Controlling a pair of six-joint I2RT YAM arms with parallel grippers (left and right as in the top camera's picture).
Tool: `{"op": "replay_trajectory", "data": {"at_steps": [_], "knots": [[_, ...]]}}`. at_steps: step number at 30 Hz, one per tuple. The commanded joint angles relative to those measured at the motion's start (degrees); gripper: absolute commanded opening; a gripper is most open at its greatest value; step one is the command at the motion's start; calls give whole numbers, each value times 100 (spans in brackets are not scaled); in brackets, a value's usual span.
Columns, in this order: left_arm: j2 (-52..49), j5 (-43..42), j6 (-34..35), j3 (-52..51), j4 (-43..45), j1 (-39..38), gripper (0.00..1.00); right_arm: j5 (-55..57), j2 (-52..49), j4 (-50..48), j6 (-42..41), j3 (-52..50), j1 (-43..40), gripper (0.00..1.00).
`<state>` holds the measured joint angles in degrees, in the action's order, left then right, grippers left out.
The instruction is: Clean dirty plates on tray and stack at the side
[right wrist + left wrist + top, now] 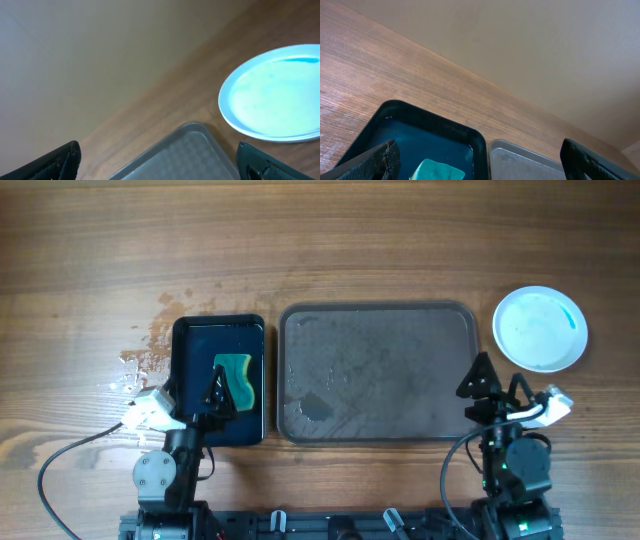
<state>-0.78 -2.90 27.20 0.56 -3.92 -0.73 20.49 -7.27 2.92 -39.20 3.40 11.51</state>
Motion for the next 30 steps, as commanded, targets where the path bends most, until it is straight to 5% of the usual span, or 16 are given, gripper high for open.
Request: {"op": "replay_trajectory", "data": {"at_steps": [1,6,12,18,30], "knots": [[46,-28,9,-24,-35,15,100,201,142,-520,623,-313,-35,100],[46,-28,7,-24,-35,15,100,-118,632,-474,2153,-313,-35,100],[46,-28,9,-24,-35,15,100,-247,708,-457,2378,-313,-57,100],[46,-28,7,-24,-35,15,100,-643,708,-442,3932,-315,-57,100],[46,-28,7,-24,-35,15,100,-498,708,-444,4072,-315,-57,100]]}}
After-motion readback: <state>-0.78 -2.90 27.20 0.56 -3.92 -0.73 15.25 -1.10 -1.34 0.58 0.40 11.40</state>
